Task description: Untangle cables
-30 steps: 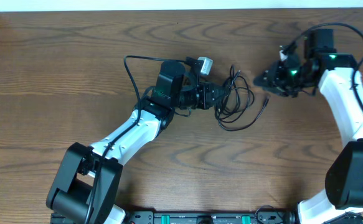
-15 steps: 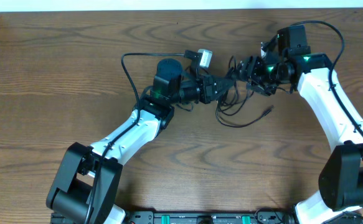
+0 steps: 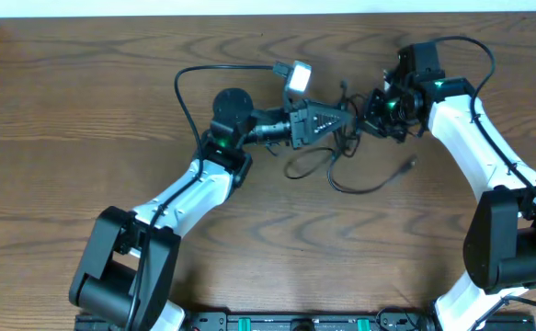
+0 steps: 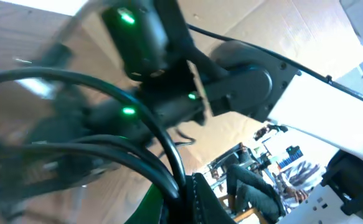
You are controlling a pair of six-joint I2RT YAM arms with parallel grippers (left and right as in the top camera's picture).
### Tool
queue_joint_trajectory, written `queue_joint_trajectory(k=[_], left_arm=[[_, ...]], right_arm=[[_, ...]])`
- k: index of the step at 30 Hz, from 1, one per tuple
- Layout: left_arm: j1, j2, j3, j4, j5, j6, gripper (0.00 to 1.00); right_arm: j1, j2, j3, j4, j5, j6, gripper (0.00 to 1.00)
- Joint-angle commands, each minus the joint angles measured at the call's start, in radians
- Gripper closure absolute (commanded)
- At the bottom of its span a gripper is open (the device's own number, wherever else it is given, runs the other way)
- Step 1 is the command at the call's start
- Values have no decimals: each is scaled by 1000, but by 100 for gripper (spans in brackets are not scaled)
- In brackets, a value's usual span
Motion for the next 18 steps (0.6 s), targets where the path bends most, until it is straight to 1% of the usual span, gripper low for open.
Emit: queue_joint_trajectory(k=[1, 3, 7, 10, 12, 14, 16, 18], left_arm=[[84, -31, 15, 46, 82, -19, 92], [134, -31, 15, 46, 86, -19, 92], [227, -31, 15, 18, 85, -18, 92], [289, -31, 15, -49, 85, -9, 92], [317, -31, 15, -112, 85, 32, 93], [336, -31, 15, -198, 74, 82, 92], [339, -31, 15, -310, 26, 122, 92], [328, -31, 15, -404, -29, 161, 92]], right_arm=[[-100, 20, -8, -50, 314, -26, 99], [-156, 20, -8, -76, 347, -32, 99], [-274, 11, -7, -97, 344, -104, 99], [-359, -10, -6, -99, 343, -153, 99], [-408, -30, -6, -97, 322, -179, 99], [-450, -56, -6, -95, 229, -236, 99], [-477, -82, -6, -92, 54, -316, 99], [-477, -108, -6, -90, -185, -430, 99]])
